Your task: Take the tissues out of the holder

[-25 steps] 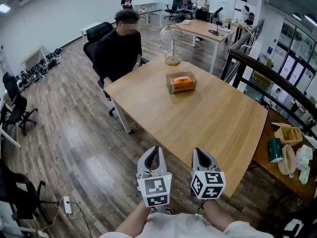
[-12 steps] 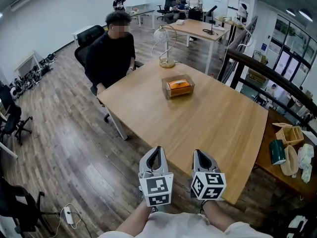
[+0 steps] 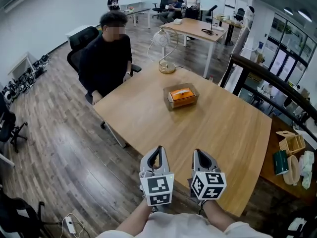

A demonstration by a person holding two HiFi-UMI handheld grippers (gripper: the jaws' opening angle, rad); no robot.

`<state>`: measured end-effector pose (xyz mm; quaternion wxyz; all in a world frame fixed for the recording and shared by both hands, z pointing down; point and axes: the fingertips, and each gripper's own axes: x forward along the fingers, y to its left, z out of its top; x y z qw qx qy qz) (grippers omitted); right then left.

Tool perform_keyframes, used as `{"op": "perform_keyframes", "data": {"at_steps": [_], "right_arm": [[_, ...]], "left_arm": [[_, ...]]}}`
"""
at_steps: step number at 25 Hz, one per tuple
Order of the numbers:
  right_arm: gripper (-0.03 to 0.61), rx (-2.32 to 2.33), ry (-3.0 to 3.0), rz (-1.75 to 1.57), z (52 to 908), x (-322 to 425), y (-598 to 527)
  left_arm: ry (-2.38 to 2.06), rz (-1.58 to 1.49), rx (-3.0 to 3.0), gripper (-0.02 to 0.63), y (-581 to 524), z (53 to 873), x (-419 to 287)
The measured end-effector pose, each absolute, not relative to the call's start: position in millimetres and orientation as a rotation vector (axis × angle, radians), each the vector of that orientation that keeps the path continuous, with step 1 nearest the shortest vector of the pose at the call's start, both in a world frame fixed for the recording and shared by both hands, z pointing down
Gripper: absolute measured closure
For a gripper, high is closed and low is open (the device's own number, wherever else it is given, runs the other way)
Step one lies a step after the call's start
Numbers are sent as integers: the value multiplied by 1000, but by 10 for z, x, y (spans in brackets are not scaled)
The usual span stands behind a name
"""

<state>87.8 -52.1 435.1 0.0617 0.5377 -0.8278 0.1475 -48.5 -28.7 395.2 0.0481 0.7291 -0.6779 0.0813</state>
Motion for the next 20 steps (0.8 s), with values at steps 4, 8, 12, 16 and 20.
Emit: {"op": "perform_keyframes", "data": {"at_steps": [4, 8, 12, 16, 20], "right_arm": [[574, 1660, -2484, 456, 4317, 769, -843], [574, 1698, -2464, 471, 4311, 681, -1155], [574, 1732, -2436, 499, 4341, 592, -1444], [574, 1763, -2408, 521, 4370, 508, -1705], [574, 1785, -2387, 541, 4402, 427, -1938]], "left_arm": [[-2044, 257, 2237, 607, -626, 3926, -624], [-2013, 274, 2259, 607, -950, 3933, -729], [-1980, 294, 2277, 607, -1289, 3955, -834], [-1949, 309, 2296, 607, -1581, 3974, -936], [-1922, 323, 2302, 607, -1838, 4028, -1030]]}}
